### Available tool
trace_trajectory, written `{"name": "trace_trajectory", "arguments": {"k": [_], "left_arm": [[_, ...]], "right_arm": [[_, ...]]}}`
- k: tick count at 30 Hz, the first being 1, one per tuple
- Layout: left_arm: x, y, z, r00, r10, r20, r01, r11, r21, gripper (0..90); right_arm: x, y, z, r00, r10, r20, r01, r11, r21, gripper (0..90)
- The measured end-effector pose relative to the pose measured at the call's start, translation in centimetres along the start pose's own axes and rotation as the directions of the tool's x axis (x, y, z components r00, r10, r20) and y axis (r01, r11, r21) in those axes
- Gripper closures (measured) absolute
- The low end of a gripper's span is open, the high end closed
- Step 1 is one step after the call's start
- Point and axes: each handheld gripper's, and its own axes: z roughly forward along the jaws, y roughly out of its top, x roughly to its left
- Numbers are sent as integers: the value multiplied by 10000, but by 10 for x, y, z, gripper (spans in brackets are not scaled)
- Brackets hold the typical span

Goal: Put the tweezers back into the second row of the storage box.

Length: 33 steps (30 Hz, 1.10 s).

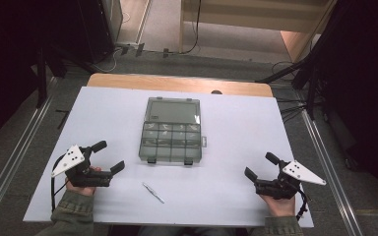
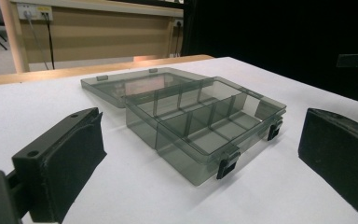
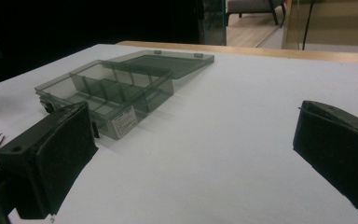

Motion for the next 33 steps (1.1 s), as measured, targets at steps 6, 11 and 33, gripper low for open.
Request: {"name": "trace_trajectory", "arguments": {"k": [6, 11, 33], "left_arm": [[0, 0, 1, 9999, -120, 77, 120, 9999, -25, 0], [1, 0, 0, 9999, -109, 70, 109, 9999, -10, 0], [-2, -1, 0, 9995, 80, 294, -87, 9997, 235, 0]], "right_arm": [[-1, 0, -2, 10000, 24, 92, -24, 10000, 13, 0], [0, -1, 0, 10000, 48, 39, -48, 9999, 136, 0], [21, 0, 25, 9951, -797, -589, 898, 9766, 1952, 0]]}}
